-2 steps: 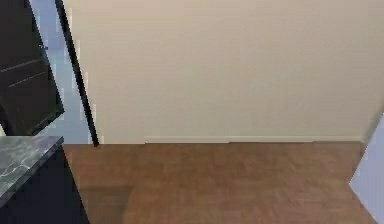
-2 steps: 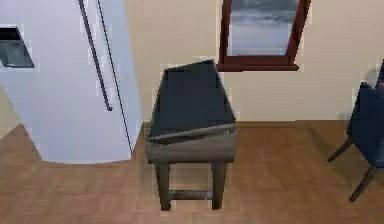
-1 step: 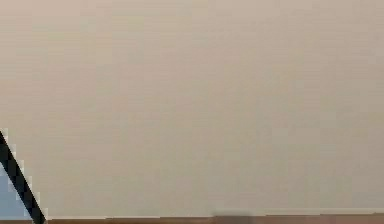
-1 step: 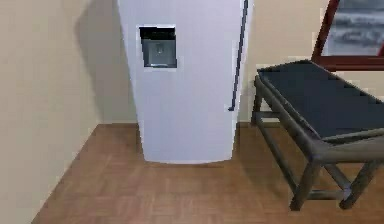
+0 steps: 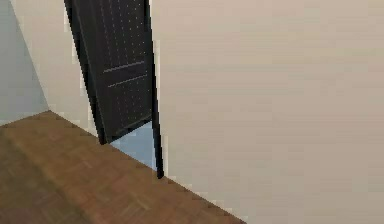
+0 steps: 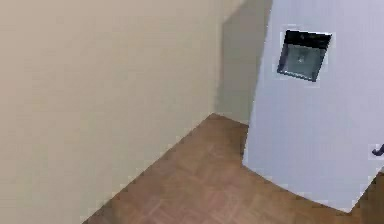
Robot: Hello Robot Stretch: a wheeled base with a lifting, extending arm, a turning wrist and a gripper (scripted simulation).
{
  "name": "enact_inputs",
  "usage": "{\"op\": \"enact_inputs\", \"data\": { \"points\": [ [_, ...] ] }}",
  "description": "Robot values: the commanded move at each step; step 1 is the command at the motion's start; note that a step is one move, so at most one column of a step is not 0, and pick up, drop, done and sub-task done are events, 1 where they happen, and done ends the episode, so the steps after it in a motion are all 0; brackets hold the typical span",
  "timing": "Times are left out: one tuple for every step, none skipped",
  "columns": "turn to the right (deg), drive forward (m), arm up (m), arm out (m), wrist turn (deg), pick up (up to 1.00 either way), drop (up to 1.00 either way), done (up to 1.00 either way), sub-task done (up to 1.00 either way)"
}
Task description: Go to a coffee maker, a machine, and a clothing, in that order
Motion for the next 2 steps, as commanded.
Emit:
{"op": "enact_inputs", "data": {
  "points": [
    [0.0,0.50,0.00,0.00,0.0,0.00,0.00,0.00,0.00],
    [-45.0,0.00,0.00,0.00,0.0,0.00,0.00,0.00,0.00]
  ]
}}
